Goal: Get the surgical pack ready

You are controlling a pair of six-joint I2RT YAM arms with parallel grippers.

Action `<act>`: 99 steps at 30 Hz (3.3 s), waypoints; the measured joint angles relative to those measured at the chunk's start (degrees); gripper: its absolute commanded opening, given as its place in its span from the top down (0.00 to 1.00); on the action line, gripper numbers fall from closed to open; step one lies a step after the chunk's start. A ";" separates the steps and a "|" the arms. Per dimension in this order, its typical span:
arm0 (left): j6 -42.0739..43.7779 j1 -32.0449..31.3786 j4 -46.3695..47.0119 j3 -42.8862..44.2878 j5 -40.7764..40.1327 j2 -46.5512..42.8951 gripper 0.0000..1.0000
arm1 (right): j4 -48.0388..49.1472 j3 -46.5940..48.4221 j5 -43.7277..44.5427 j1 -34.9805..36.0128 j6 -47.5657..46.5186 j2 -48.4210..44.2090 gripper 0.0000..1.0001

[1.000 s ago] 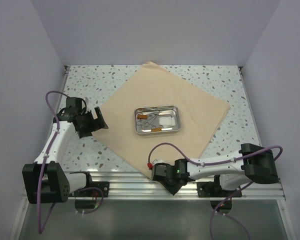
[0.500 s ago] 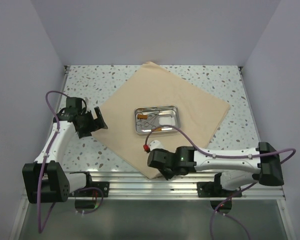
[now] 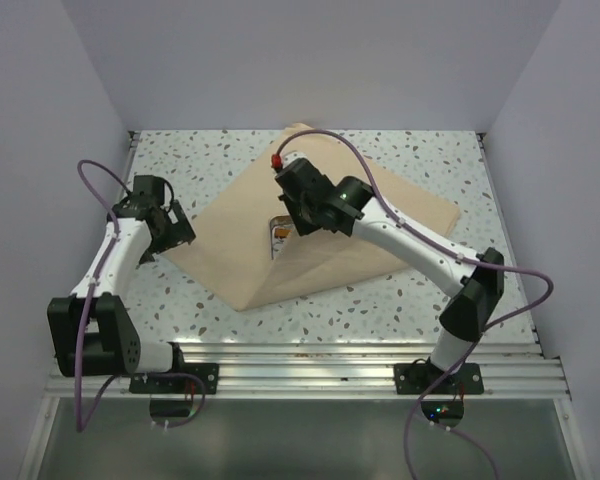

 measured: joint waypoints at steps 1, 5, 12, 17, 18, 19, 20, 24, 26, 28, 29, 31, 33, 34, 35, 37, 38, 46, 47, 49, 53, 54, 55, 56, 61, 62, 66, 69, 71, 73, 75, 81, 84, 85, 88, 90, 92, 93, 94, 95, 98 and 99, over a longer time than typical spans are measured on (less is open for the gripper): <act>-0.81 0.00 -0.26 1.03 -1.70 2.05 0.00 | -0.24 3.54 0.20 -1.20 -1.18 2.34 1.00; -3.93 0.00 -1.64 5.07 -6.67 11.06 0.01 | -0.46 18.58 0.63 -6.10 -4.63 12.61 1.00; -5.92 0.00 -2.75 7.80 -8.41 17.55 0.01 | -1.16 35.23 -0.26 -12.96 -7.13 27.30 1.00; -6.45 0.00 -3.02 11.39 -8.50 18.99 0.00 | -0.61 37.68 -2.40 -15.72 -7.30 32.04 1.00; -6.69 0.00 -2.99 12.24 -8.48 19.23 0.01 | -0.55 37.68 -2.86 -16.00 -7.30 32.54 1.00; -6.82 0.00 -3.02 13.09 -8.46 19.47 0.01 | -0.37 37.68 -3.30 -16.24 -7.28 32.98 1.00; -7.10 0.00 -3.19 14.03 -8.44 19.74 0.01 | -0.07 37.62 -3.56 -16.44 -7.30 33.35 1.00; -7.28 0.02 -3.28 17.40 -8.02 20.68 0.01 | 1.38 37.57 -4.96 -17.16 -7.34 35.01 1.00; -7.30 0.02 -3.37 18.34 -7.76 20.94 0.00 | 1.86 37.59 -5.46 -17.53 -7.37 36.02 1.00; -7.32 0.07 -3.41 18.97 -7.39 21.20 0.00 | 2.27 37.62 -6.03 -17.90 -7.34 37.16 1.00; -7.32 0.11 -3.43 19.08 -7.23 21.24 0.00 | 2.45 37.64 -6.19 -18.14 -7.32 37.86 1.00; -7.30 0.17 -3.63 19.28 -6.95 21.29 0.01 | 2.62 37.64 -6.40 -18.67 -7.28 39.28 1.00; -7.28 0.33 -3.87 19.30 -6.75 21.29 0.00 | 2.82 37.64 -6.38 -19.26 -7.23 40.48 1.00; -7.26 0.39 -4.00 19.30 -6.71 21.29 0.00 | 2.91 37.64 -6.40 -19.56 -7.23 40.89 1.00; -7.26 0.48 -4.13 19.30 -6.71 21.29 0.01 | 2.93 37.64 -6.40 -19.87 -7.19 41.35 1.00; -7.23 0.66 -4.28 19.30 -6.60 21.29 0.01 | 2.95 37.66 -6.38 -20.50 -7.02 41.90 1.00; -7.23 0.76 -4.33 19.30 -6.49 21.29 0.01 | 2.95 37.75 -6.40 -20.87 -6.91 42.23 1.00; -7.06 1.38 -4.35 19.28 -5.64 21.31 0.01 | 3.89 38.23 -8.09 -22.08 -6.84 44.13 1.00; -7.04 1.42 -4.35 19.28 -5.60 21.31 0.01 | 4.07 38.27 -8.28 -22.08 -6.84 44.37 1.00; -6.97 1.53 -4.33 19.28 -5.46 21.31 0.01 | 4.35 38.29 -8.94 -22.08 -6.84 44.85 1.00; -6.58 1.79 -4.33 19.19 -5.42 21.31 0.01 | 5.18 39.19 -9.70 -22.01 -6.78 46.10 1.00; -6.47 1.92 -4.35 19.12 -5.42 21.31 0.01 | 5.35 39.71 -9.88 -21.99 -6.69 46.51 1.00; -6.16 2.12 -4.26 18.95 -5.42 21.31 0.00 | 5.51 40.13 -10.01 -21.99 -6.62 46.88 1.00; -6.10 2.25 -4.33 18.86 -5.42 21.31 0.00 | 5.79 40.57 -10.34 -21.99 -6.58 47.23 1.00; -5.66 3.17 -4.26 17.79 -5.03 21.31 0.00 | 6.54 40.94 -10.93 -22.01 -5.97 48.35 1.00; -5.64 3.34 -4.24 17.64 -4.85 21.31 0.00 | 6.56 40.94 -10.91 -22.03 -5.73 48.54 1.00; -5.49 3.65 -4.11 17.51 -3.89 21.31 0.00 | 6.62 40.94 -10.91 -22.25 -5.31 49.03 1.00; -5.44 3.65 -4.02 17.51 -3.37 21.31 0.00 | 6.54 40.94 -10.91 -22.47 -5.22 49.53 1.00; -5.18 3.65 -3.91 17.51 -3.04 21.44 0.00 | 6.58 40.79 -10.91 -22.58 -5.14 49.77 1.00; -4.59 3.67 -3.80 17.51 -2.62 21.79 0.00 | 6.80 39.71 -10.99 -22.67 -5.11 49.79 0.98; -4.02 3.76 -3.74 17.51 -2.25 22.38 0.00 | 6.82 38.42 -11.30 -22.69 -5.07 49.81 0.93; -2.67 4.90 -3.72 17.44 -1.92 24.83 0.00 | 7.19 37.75 -12.85 -22.77 -4.68 49.96 0.85; -2.05 5.95 -3.63 17.16 -1.75 25.03 0.00 | 7.23 37.75 -13.62 -22.80 -4.63 50.01 0.84; -1.60 6.47 -3.43 16.96 -1.49 25.03 0.00 | 7.26 37.75 -13.84 -22.84 -4.59 50.03 0.83; -0.70 8.55 -1.84 15.08 0.50 25.03 0.03 | 7.32 37.83 -14.38 -23.04 -4.28 50.14 0.82; -0.07 10.10 -0.55 12.94 2.03 25.03 0.08 | 7.39 38.07 -14.80 -23.10 -4.15 50.40 0.81; 0.55 11.39 0.31 11.04 3.56 25.03 0.13 | 7.58 38.18 -15.23 -23.17 -4.00 50.56 0.80; 0.94 11.82 0.87 10.21 4.26 25.03 0.15 | 7.63 38.18 -15.39 -23.21 -3.96 50.56 0.80; 1.36 12.15 1.66 9.44 5.03 25.03 0.17 | 7.65 38.18 -15.45 -23.21 -3.82 50.58 0.80; 1.60 12.39 2.38 8.81 5.86 25.03 0.19 | 7.65 38.18 -15.50 -23.21 -3.78 50.58 0.80; 2.19 12.50 4.61 7.87 8.33 25.05 0.21 | 7.67 38.18 -15.56 -23.23 -3.63 50.58 0.80; 2.34 12.48 5.35 7.82 9.20 25.14 0.23 | 7.69 38.18 -15.58 -23.23 -3.61 50.58 0.80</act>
